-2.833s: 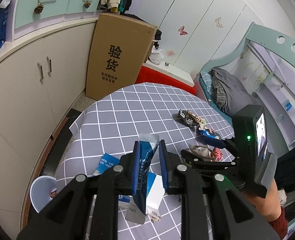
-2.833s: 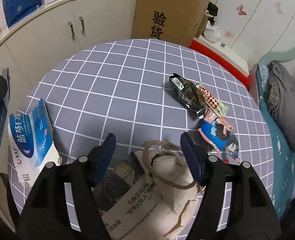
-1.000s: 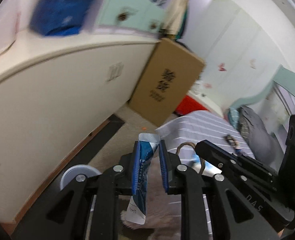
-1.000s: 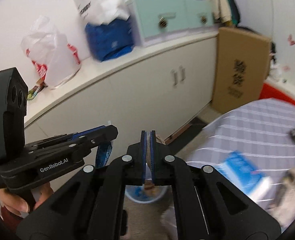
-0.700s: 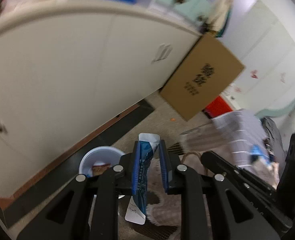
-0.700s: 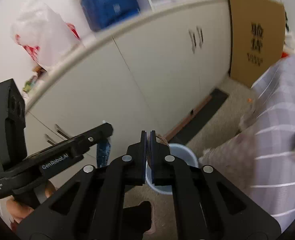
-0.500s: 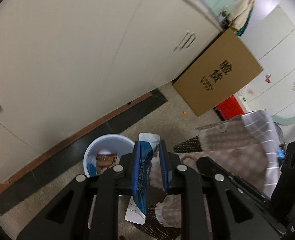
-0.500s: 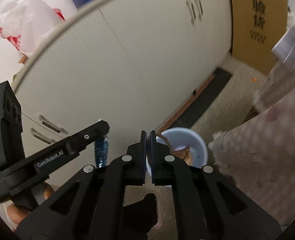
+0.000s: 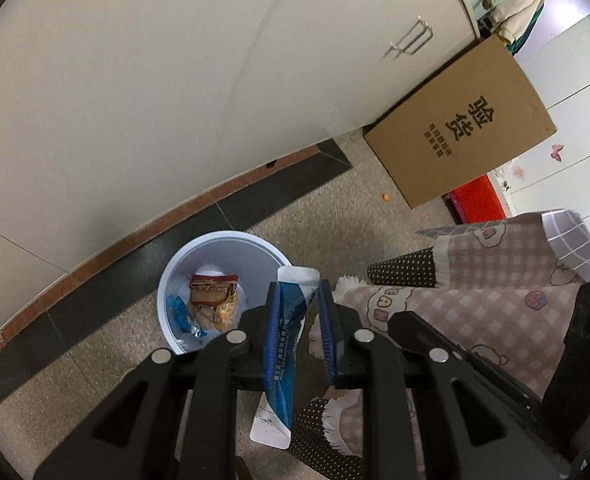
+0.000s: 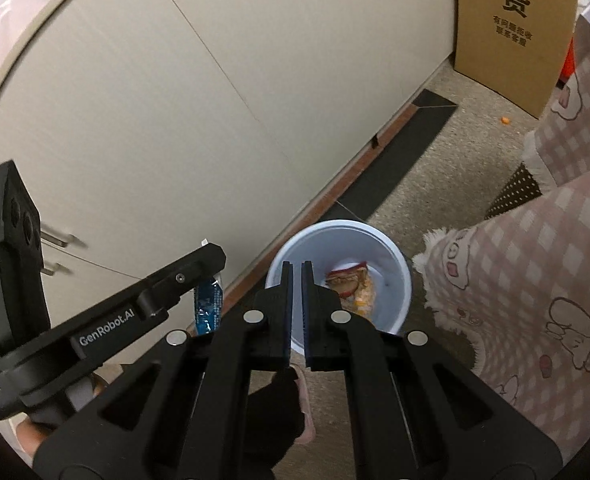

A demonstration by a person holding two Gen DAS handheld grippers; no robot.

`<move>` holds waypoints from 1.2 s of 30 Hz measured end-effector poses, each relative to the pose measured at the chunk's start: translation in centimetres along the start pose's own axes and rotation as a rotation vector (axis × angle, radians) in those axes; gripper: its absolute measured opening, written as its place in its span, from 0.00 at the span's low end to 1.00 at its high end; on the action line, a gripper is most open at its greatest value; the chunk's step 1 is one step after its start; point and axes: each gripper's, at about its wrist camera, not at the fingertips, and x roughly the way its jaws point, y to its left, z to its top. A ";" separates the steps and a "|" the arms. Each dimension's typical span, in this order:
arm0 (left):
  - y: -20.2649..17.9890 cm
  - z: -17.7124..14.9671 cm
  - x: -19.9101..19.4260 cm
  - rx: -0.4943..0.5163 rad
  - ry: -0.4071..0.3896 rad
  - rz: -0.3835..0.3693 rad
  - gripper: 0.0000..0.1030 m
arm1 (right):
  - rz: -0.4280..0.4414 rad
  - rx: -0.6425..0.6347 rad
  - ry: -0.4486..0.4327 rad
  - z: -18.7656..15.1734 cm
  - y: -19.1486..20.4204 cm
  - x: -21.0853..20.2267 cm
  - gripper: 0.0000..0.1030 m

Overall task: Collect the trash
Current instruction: 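Carry both held items down over the wastebasket, then open the right tool and then the left tool over the wastebasket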

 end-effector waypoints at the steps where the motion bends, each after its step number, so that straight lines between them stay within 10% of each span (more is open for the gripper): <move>1: -0.2 0.0 0.2 0.002 0.005 -0.001 0.18 | -0.009 -0.002 0.000 -0.1 -0.3 0.2 0.05; 7: -1.2 0.0 1.7 0.018 0.034 0.007 0.17 | -0.097 -0.002 -0.030 -0.5 -1.4 -0.2 0.43; 22: -4.4 1.5 1.2 0.067 0.007 0.012 0.20 | -0.114 0.039 -0.058 -0.7 -3.7 -1.9 0.50; 26: -4.9 1.5 1.0 0.080 0.006 0.021 0.60 | -0.116 0.050 -0.059 -0.8 -4.0 -2.0 0.51; 36: -2.8 0.1 -1.4 0.056 -0.021 0.077 0.60 | -0.096 0.042 -0.059 -1.1 -3.3 -3.4 0.51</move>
